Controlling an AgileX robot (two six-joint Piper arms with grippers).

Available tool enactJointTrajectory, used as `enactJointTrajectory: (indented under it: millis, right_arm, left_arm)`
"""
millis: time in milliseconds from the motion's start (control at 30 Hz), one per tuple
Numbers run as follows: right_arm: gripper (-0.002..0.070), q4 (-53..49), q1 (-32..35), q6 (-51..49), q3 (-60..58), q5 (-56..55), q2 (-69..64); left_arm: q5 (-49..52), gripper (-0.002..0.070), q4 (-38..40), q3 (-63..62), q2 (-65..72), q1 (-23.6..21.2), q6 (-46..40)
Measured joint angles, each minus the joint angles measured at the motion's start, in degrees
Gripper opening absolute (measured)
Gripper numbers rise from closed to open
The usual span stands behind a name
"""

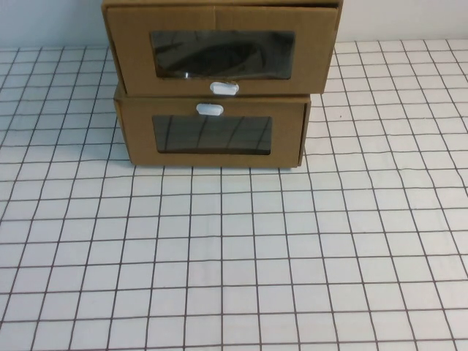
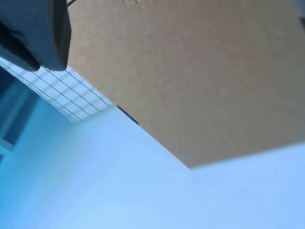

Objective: Close the shoe box

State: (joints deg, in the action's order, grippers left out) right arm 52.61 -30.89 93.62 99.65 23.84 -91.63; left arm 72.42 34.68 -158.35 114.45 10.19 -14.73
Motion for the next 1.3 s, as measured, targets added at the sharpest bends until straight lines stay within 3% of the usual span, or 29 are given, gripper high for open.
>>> enactJointTrajectory:
  millis: [300,533,767,933,1167,1300]
  right_arm:
    - [-0.0014,-26.7,1.6,-35.4,0.0,4.0,11.4]
    - [-0.0013,-32.1,6.8,-53.1,-2.3,10.1,19.7]
    - [-0.0013,-31.3,6.9,-61.5,-14.6,9.9,35.0]
    - [-0.0013,-33.4,6.9,-67.2,-28.8,8.5,48.3]
    - [-0.0013,-45.3,7.0,-85.8,-48.0,7.1,68.2]
    - [-0.0013,-50.0,7.0,-89.7,-58.3,10.2,77.5]
  left_arm:
    - [1.0,-0.0002,-6.0,0.1,-14.8,0.0,2.6]
    - [1.1,-0.0002,-7.8,10.2,-30.6,0.0,2.4]
    - [1.1,-0.0002,-9.6,34.1,-50.3,0.0,-2.7]
    - [-0.6,-0.0003,-15.5,57.8,-65.3,0.0,-4.8]
    - [-15.4,-0.0002,-22.7,94.3,-84.4,0.0,-0.9]
    - [-25.7,-0.0002,-23.5,109.8,-96.5,0.0,2.3]
